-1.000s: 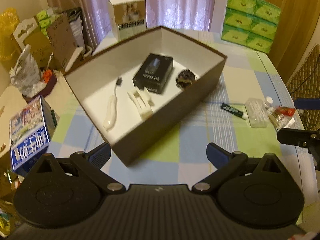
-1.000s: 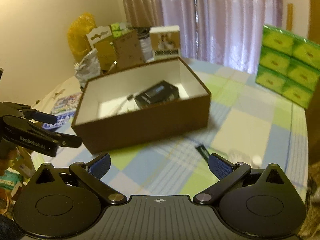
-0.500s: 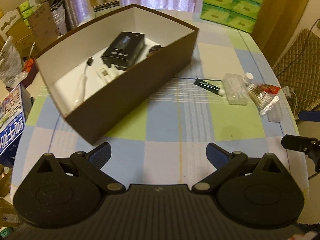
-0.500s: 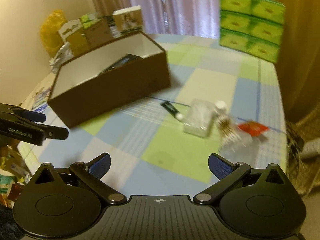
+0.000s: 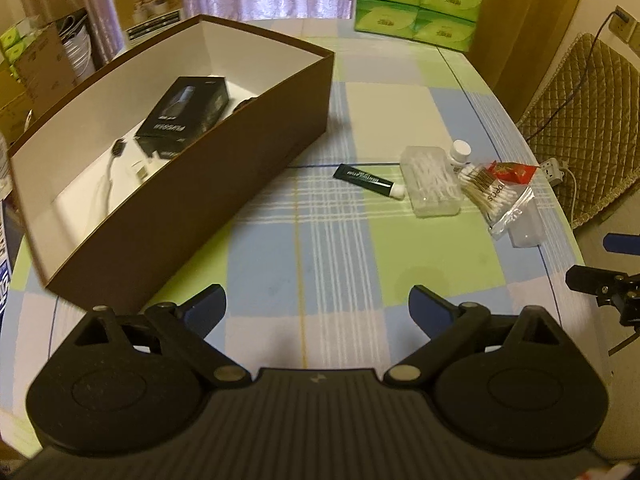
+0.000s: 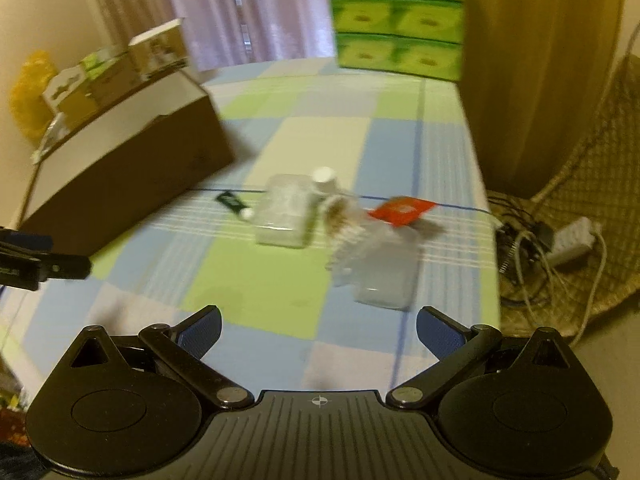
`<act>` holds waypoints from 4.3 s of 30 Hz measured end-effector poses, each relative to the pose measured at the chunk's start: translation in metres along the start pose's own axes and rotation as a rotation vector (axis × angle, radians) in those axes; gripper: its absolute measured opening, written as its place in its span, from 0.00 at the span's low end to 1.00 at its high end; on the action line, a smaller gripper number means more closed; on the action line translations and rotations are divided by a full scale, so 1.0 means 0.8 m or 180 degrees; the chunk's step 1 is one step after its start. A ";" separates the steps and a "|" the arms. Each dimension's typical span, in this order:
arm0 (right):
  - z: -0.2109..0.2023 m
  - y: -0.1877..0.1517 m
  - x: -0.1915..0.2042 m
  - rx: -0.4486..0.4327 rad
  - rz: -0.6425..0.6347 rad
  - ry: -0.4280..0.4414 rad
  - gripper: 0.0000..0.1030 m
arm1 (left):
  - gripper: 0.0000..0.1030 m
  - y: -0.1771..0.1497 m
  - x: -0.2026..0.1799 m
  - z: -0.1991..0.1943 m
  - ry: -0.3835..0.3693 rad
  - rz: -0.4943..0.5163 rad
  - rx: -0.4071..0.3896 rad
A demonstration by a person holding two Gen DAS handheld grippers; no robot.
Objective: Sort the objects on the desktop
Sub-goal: 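Lift both open grippers out of the box toward the items on the table, then lower the right gripper around the clear plastic cup and close it, then grasp the green lip gel tube with the left gripper, then carry the lip gel tube and clear cup over the brown box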
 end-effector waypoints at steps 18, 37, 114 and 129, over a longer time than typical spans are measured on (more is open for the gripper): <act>0.091 0.036 -0.055 0.0059 0.0492 -0.0309 0.45 | 0.89 0.080 -0.038 0.099 -0.0029 0.0147 0.0125; 0.101 0.039 -0.083 0.0144 0.0634 -0.0297 0.38 | 0.87 0.160 -0.057 0.186 0.0143 -0.0252 0.0227; 0.044 -0.003 0.062 0.0237 -0.0429 0.0467 0.48 | 0.13 -0.020 0.024 0.024 -0.0074 0.0041 0.0067; 0.039 0.059 0.183 -0.0001 -0.0859 0.0636 0.48 | 0.13 0.001 0.110 -0.077 -0.0243 0.0035 -0.0491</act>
Point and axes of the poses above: each gripper's, at about its wrist camera, not at the fingertips, and z roughly the way its jaws point, x to its left, y to its top, the point moved 1 cm from there along z, roughly the way its jaws point, and after that the axes turned 12 degrees about x, right-handed, at the moved point
